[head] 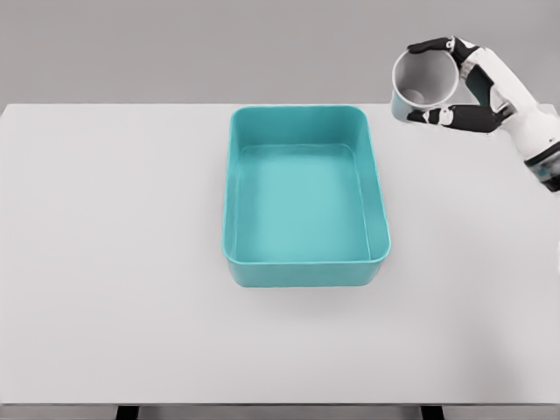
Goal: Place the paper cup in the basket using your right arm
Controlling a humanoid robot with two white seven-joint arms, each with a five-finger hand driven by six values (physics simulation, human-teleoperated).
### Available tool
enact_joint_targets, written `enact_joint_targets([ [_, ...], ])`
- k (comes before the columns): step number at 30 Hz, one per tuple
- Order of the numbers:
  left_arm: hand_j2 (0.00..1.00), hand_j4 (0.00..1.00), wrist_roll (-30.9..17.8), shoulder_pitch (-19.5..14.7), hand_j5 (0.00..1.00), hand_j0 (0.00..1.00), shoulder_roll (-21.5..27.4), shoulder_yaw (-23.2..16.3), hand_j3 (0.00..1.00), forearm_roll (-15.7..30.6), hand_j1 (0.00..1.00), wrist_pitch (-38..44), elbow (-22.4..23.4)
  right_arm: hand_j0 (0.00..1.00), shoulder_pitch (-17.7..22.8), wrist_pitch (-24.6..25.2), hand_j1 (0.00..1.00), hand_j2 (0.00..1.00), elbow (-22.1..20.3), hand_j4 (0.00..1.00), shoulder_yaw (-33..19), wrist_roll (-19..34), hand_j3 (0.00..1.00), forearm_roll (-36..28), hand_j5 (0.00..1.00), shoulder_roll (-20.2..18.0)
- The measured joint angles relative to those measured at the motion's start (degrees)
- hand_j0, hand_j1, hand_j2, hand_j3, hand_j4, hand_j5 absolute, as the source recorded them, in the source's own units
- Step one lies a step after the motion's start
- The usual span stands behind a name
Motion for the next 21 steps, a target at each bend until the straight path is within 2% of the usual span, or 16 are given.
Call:
enact_joint_targets([
  [5,1.00,1.00,0.0,0.0,1.00,1.00,0.0,0.0,1.00,0.0,1.00,0.0,0.0,0.68,-5.9,0.2,0.68,0.68,-3.5,0.68,8.2,0.0,0.68,0.1,0.68,0.0],
  [9,1.00,1.00,0.0,0.0,1.00,1.00,0.0,0.0,1.00,0.0,1.00,0.0,0.0,0.67,-8.8,0.0,0.67,0.67,-4.3,0.67,16.1,0.0,0.67,0.3,0.67,-0.2],
  [12,1.00,1.00,0.0,0.0,1.00,1.00,0.0,0.0,1.00,0.0,1.00,0.0,0.0,0.67,-13.2,-0.2,0.67,0.67,-4.5,0.67,22.1,0.0,0.67,0.4,0.67,-1.2],
  [17,1.00,1.00,0.0,0.0,1.00,1.00,0.0,0.0,1.00,0.0,1.00,0.0,0.0,0.67,-12.6,-0.4,0.67,0.67,-6.3,0.67,27.1,0.0,0.67,0.6,0.67,-3.9],
  [21,1.00,1.00,0.0,0.0,1.00,1.00,0.0,0.0,1.00,0.0,1.00,0.0,0.0,0.83,-12.6,-0.3,0.83,0.83,-7.0,0.83,27.9,0.0,0.83,0.5,0.83,-5.1],
])
